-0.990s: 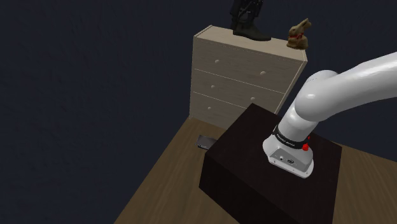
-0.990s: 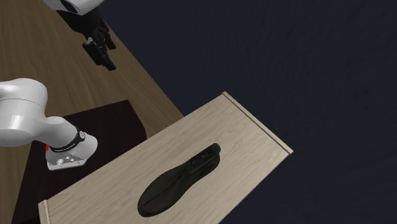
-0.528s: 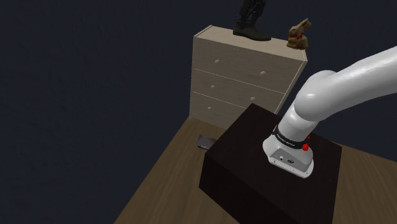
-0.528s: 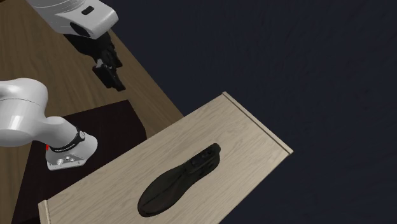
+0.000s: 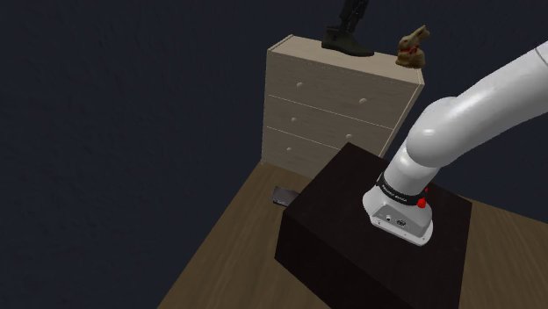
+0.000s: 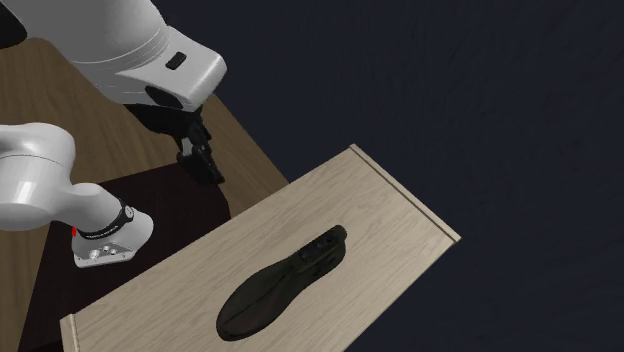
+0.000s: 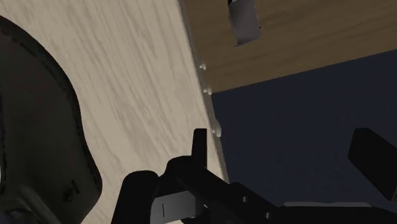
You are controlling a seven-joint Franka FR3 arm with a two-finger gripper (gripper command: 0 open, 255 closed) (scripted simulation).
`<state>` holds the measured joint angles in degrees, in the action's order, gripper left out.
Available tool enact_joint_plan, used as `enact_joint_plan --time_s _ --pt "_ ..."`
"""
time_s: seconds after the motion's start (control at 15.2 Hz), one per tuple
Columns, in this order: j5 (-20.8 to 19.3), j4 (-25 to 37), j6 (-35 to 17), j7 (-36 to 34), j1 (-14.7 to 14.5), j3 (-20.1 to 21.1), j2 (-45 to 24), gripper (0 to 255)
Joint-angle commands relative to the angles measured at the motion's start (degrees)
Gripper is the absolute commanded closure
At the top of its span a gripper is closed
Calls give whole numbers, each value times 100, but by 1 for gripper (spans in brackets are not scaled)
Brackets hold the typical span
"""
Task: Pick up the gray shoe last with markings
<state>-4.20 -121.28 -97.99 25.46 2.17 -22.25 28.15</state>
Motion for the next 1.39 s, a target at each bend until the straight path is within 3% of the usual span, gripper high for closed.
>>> enact_joint_plan --time_s 0.0,0.33,0.59,0.92,1.32 --pt "-3 302 -22 436 -25 -271 -333 0" --pt "226 1185 -45 1526 -95 -938 -1322 0" --pt "680 2072 43 2479 -56 -1437 -2303 0" --pt "1572 3493 401 3682 382 -1829 -3780 0" --pt "1575 3113 17 3745 392 -1786 -3784 0"
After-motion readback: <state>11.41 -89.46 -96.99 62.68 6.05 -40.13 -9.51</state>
